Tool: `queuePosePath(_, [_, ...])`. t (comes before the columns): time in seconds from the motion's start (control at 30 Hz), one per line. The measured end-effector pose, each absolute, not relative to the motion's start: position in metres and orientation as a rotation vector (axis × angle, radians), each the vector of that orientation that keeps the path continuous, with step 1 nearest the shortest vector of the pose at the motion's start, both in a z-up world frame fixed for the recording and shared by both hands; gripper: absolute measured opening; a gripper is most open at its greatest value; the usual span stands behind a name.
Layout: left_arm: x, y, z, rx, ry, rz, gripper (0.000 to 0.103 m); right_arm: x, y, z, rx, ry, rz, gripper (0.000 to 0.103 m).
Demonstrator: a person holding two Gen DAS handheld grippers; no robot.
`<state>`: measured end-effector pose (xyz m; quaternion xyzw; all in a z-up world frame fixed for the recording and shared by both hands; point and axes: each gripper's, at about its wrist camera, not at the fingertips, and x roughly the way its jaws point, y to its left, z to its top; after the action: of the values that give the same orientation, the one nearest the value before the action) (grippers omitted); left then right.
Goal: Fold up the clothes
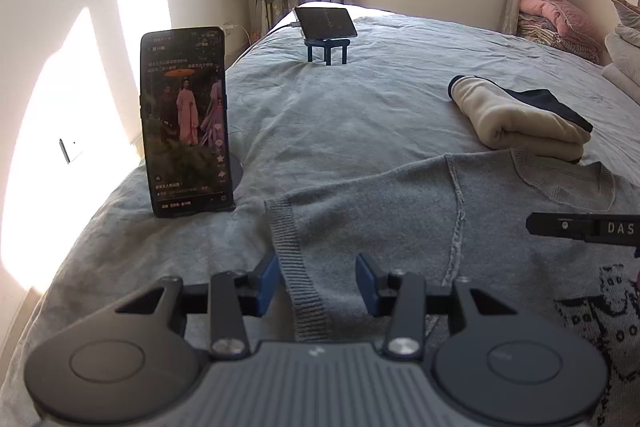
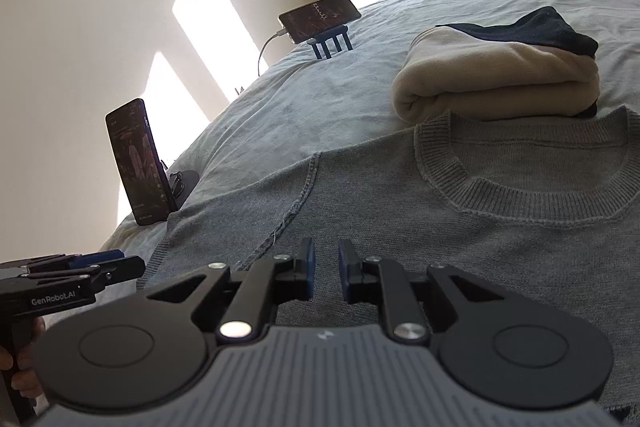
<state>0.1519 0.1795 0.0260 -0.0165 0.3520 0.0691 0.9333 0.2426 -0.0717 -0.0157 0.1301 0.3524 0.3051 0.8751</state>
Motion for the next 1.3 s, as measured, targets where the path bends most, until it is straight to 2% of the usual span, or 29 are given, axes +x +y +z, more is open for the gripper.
queuePosePath(0.07, [0.148, 0.164, 0.042, -0.042, 0.723, 0.113, 0.053, 0.238, -0.076, -0.008, 0.262, 0.737, 0.629, 0.023])
queuePosePath(0.1, [0.147, 0.154, 0.048, -0.043, 0.724, 0.1, 0.058, 0.236, -0.078, -0.004, 0.258, 0.738, 0.627, 0.029])
queuePosePath(0.17, [0.146, 0.134, 0.056, -0.046, 0.727, 0.068, 0.059, 0.231, -0.086, 0.003, 0.246, 0.734, 0.619, 0.039])
queuePosePath(0.47, [0.16, 0.047, 0.059, -0.114, 0.797, -0.121, 0.06, 0.213, -0.159, 0.026, 0.17, 0.718, 0.465, 0.04])
queuePosePath(0.7, [0.179, -0.018, 0.05, -0.13, 0.754, -0.202, 0.07, 0.206, -0.207, 0.026, 0.117, 0.683, 0.363, 0.044])
queuePosePath(1.17, [0.218, -0.084, -0.031, -0.168, 0.648, -0.231, 0.072, 0.217, -0.287, -0.006, 0.163, 0.638, 0.186, 0.049])
queuePosePath(1.3, [0.214, -0.086, -0.043, -0.134, 0.608, -0.247, 0.079, 0.218, -0.296, -0.013, 0.151, 0.64, 0.153, 0.05])
